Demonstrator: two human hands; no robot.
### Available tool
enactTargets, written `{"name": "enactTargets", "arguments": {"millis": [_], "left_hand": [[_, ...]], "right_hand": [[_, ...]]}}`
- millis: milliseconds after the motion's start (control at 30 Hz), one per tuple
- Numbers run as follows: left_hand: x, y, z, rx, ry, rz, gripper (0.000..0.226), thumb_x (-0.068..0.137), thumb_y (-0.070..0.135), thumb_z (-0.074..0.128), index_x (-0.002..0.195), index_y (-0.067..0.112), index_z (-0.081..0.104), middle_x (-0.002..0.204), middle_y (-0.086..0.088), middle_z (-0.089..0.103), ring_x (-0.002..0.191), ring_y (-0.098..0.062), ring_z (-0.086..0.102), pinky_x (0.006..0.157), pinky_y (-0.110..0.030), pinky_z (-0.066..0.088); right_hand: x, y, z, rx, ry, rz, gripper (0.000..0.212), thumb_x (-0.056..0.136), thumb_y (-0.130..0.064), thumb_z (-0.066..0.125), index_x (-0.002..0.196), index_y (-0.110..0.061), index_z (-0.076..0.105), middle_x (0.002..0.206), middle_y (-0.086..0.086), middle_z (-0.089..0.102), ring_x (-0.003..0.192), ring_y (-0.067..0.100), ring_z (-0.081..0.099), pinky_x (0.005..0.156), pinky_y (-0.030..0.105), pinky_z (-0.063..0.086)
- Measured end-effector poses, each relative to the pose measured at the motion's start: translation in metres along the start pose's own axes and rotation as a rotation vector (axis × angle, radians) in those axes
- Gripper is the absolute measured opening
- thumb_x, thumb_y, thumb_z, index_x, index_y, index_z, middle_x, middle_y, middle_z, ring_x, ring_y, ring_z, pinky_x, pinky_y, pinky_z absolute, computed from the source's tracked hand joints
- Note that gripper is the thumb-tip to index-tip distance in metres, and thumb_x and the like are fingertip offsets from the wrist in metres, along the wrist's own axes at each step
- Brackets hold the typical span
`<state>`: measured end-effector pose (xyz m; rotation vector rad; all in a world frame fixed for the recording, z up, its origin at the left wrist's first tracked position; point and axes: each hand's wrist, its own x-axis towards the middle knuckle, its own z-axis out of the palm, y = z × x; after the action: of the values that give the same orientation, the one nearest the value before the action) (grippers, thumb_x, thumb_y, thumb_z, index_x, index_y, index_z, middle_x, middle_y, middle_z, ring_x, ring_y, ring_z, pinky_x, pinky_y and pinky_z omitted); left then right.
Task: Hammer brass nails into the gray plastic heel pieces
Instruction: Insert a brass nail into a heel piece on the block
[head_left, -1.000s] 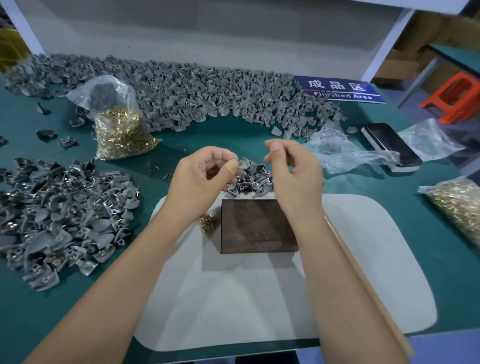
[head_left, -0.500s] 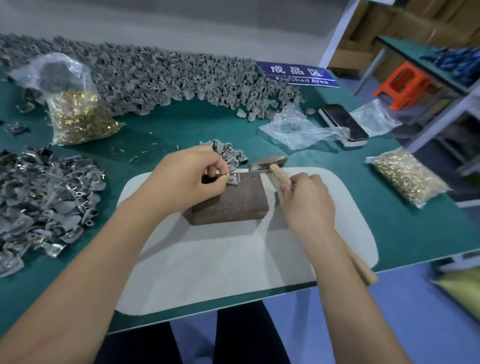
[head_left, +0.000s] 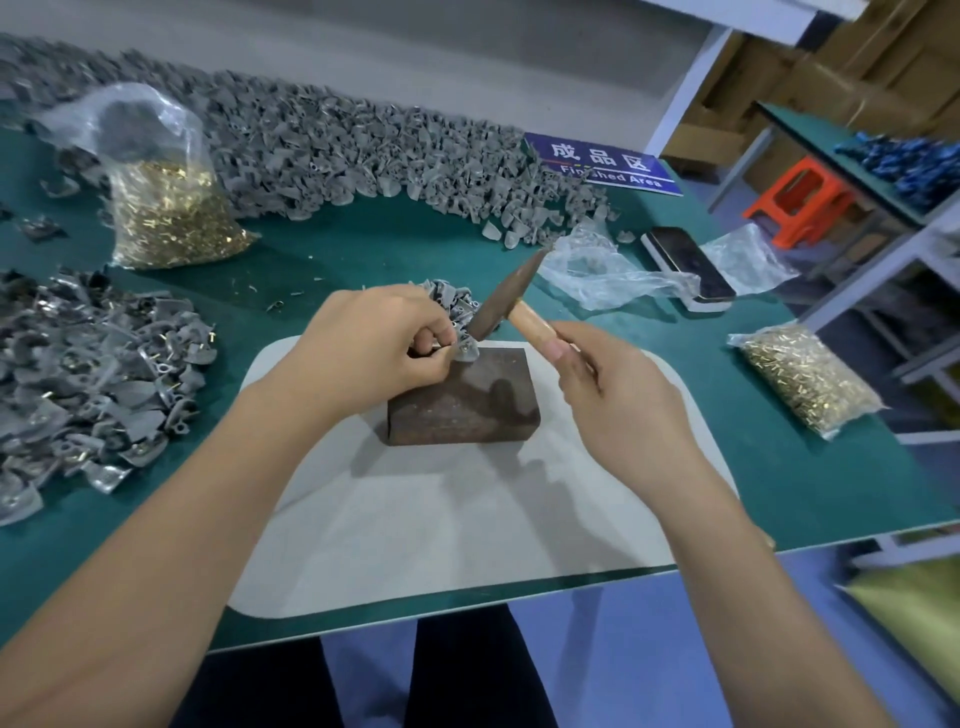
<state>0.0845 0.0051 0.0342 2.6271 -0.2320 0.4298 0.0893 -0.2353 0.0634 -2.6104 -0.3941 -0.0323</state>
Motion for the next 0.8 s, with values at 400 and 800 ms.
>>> {"name": "enactTargets", "arguments": {"millis": [400,800], "left_hand": [[0.002,-0.001,-0.001,-0.005,-0.04,-0.005,0.006,0.083,0.031,0.073,0.088,0.033,0.073,0.074,0.013,0.056,0.071,-0.009,0.048,0.059,-0.026,0.03],[0.003,-0.001,-0.001,0.022,-0.046,-0.016,0.008,0.086,0.033,0.07,0.093,0.035,0.074,0.072,0.017,0.053,0.072,-0.005,0.045,0.058,-0.025,0.03]], "right_hand": [[0.006,-0.016,0.017,-0.068,0.159,-0.086,0.031,0.108,-0.054,0.035,0.129,-0.046,0.056,0.088,-0.009,0.072,0.081,0.025,0.061,0.063,0.036,0.044],[-0.003,-0.024,0.02,-0.178,0.287,-0.103,0.037,0.109,-0.042,0.037,0.141,-0.044,0.054,0.093,-0.001,0.074,0.081,0.032,0.064,0.059,0.036,0.036]]}}
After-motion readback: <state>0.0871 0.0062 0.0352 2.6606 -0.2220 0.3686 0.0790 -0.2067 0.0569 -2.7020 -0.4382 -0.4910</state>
